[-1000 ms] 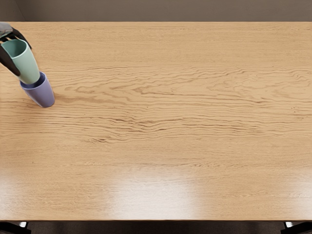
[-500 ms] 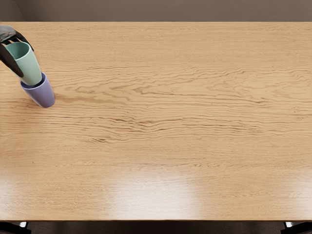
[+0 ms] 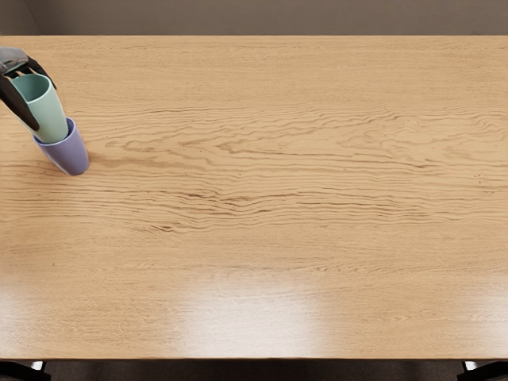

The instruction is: Pick up cup and place in cup with left hand

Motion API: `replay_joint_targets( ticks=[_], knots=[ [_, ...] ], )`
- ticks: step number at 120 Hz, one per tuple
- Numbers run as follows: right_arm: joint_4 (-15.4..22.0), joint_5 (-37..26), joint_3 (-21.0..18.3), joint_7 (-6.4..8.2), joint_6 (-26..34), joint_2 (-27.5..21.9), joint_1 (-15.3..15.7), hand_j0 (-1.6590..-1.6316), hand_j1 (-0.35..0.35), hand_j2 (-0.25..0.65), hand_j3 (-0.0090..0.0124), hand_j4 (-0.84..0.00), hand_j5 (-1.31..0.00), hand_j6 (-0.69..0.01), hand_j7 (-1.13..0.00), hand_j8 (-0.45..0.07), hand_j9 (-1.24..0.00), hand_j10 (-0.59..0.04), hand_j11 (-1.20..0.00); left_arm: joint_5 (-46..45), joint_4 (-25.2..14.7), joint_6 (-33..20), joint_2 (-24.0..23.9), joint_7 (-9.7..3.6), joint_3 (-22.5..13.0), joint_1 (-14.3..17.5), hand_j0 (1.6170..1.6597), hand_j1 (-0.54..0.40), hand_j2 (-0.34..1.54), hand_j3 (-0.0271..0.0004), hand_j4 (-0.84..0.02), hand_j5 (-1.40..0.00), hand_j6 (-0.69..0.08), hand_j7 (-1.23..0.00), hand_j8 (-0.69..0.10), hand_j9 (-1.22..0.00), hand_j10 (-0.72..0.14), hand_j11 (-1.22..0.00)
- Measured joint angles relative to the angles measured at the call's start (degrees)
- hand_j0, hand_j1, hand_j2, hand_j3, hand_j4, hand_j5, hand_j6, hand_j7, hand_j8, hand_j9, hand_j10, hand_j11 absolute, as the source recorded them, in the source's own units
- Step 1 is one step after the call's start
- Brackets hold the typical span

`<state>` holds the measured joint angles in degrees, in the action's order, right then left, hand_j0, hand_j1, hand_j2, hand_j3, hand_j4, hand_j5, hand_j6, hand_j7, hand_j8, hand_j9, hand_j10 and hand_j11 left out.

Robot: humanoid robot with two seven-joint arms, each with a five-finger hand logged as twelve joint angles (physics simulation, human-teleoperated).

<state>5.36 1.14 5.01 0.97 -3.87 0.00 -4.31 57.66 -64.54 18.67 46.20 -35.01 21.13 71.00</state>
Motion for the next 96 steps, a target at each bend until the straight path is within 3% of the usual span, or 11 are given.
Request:
replay_joint_targets(
  ticks=[49,64,96],
  knots=[
    [0.0,0.0,0.0,0.0,0.0,0.0,0.0,-1.6581,-0.349,0.0,0.0,0.0,0.0,0.0,0.0,0.0,0.0,0.0,0.0,-0.1,0.0,-1.7,-0.9,0.01,-1.0,0.1,1.6541,-0.078,0.1,0.0,-0.461,-0.6,-0.321,-0.61,-0.329,-0.62,-0.45,-0.62],
    [0.0,0.0,0.0,0.0,0.0,0.0,0.0,-1.6581,-0.349,0.0,0.0,0.0,0.0,-0.001,0.0,0.0,0.0,0.0,0.0,0.0,0.0,-1.8,-0.9,0.01,-1.5,0.1,1.6555,-0.055,0.08,0.0,-0.425,-0.55,-0.343,-0.55,-0.355,-0.56,-0.418,-0.56],
    [0.0,0.0,0.0,0.0,0.0,0.0,0.0,-1.6581,-0.349,0.0,0.0,0.0,0.0,-0.001,0.0,0.0,0.0,0.0,0.0,0.0,0.0,-1.9,-0.9,0.01,-1.7,0.1,1.6573,0.017,0.06,0.0,-0.306,-0.39,-0.284,-0.39,-0.288,-0.4,-0.304,-0.4]
  ],
)
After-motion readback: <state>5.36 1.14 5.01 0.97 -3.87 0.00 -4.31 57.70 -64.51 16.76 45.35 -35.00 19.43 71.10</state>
